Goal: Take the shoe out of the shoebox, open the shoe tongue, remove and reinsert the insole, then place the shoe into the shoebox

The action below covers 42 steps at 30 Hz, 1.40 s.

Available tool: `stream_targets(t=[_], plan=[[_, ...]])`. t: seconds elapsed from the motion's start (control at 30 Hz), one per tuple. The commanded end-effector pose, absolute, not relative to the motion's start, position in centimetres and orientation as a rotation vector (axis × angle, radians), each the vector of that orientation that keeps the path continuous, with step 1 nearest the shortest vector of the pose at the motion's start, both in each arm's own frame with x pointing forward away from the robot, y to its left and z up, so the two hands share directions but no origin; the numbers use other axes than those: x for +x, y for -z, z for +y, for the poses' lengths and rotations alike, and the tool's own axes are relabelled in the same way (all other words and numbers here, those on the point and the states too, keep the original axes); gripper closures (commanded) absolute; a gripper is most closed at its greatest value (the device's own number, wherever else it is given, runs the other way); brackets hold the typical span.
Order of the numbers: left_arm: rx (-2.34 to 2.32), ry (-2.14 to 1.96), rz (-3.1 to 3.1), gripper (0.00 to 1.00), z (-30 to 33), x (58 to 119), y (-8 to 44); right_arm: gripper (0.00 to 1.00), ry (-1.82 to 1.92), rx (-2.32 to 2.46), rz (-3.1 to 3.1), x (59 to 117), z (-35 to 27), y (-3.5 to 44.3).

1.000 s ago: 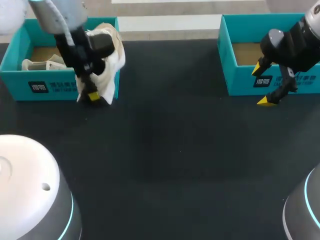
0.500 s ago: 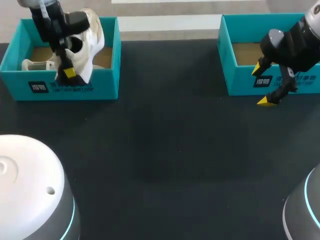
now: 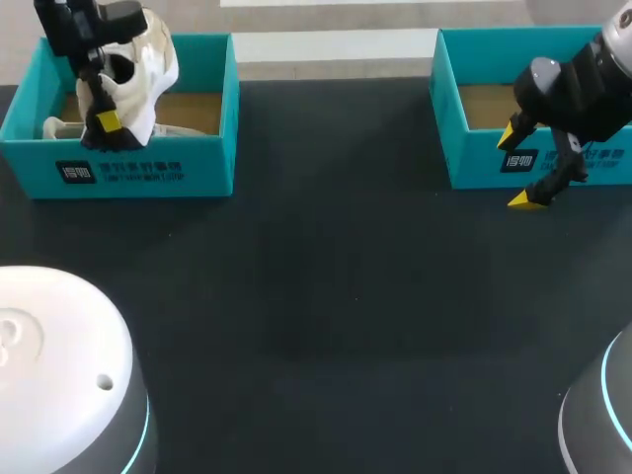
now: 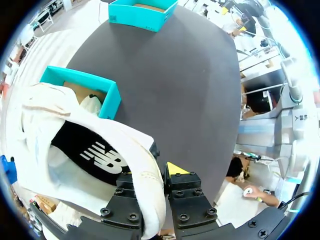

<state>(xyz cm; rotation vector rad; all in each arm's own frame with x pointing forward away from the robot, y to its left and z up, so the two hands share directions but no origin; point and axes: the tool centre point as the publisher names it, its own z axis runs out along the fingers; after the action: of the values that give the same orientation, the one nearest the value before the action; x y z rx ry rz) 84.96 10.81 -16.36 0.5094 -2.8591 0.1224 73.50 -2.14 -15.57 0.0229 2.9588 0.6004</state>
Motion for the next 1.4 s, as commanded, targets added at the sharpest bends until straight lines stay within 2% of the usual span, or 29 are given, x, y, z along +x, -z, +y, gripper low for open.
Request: stream_targets(t=[0.03, 0.3, 0.63, 1.2, 1.4], plan=[[0.509, -0.119, -2.860, 1.00, 10.8, 85.0, 16.2, 0.00, -0.596, 0.024, 2.963, 73.7, -2.0, 15.6], [0.480, -0.124, -2.847, 1.00, 11.1, 85.2, 16.2, 0.00, -0.596, 0.024, 2.963, 73.7, -2.0, 15.6], [0.563, -0.102, -2.852, 1.00, 15.5, 89.5, 16.7, 0.00, -0.596, 0.024, 2.963, 73.7, -2.0, 15.6], [0.542, -0.094, -2.864, 1.00, 24.4, 100.9, 17.9, 0.00, -0.596, 0.024, 2.963, 73.7, -2.0, 15.6], [0.551, -0.049, -2.876, 1.00, 25.9, 104.8, 18.3, 0.00, -0.596, 0.024, 2.963, 73.7, -2.0, 15.6]])
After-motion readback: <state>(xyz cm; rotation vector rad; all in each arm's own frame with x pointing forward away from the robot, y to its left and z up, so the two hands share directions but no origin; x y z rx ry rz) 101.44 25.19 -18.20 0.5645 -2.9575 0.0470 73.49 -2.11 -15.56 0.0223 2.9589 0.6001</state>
